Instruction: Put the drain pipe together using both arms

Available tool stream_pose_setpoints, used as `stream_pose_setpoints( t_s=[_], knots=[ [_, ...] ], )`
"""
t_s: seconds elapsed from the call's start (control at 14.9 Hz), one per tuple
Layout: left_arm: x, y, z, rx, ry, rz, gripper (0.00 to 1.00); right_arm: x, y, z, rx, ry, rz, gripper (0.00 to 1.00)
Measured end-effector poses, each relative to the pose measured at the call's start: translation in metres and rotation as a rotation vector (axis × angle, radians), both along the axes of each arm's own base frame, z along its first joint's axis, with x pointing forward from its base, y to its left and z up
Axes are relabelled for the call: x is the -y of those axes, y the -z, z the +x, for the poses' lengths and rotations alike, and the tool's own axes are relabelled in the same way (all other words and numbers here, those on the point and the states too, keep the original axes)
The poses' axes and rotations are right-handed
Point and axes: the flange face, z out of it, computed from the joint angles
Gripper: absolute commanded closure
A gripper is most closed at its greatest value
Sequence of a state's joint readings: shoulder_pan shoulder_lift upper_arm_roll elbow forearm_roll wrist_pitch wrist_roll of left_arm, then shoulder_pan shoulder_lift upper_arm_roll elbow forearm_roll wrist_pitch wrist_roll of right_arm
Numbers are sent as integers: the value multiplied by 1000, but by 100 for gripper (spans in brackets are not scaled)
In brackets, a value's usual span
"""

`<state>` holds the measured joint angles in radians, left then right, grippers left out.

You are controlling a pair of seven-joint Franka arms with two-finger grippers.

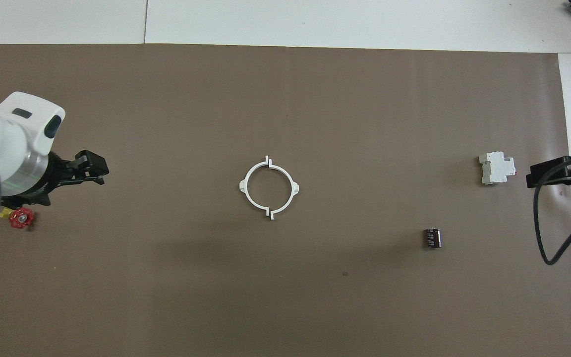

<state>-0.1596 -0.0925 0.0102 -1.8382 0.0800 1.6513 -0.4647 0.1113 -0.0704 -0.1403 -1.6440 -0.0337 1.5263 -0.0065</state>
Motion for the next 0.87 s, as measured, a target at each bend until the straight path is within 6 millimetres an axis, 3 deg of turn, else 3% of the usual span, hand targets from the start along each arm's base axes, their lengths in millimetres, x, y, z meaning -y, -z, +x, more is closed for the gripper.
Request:
stream_pose_setpoints(
  t_s=[0.13,0.6,0.87],
  knots=[
    [-29,-4,-2,-20,74,-11,0,0,0,0,0,0,0,0],
    [-95,-2,-1,-56,322,-49,0,0,0,0,0,0,0,0],
    [-96,-2,-1,-57,340,-50,0,0,0,0,0,0,0,0]
  ],
)
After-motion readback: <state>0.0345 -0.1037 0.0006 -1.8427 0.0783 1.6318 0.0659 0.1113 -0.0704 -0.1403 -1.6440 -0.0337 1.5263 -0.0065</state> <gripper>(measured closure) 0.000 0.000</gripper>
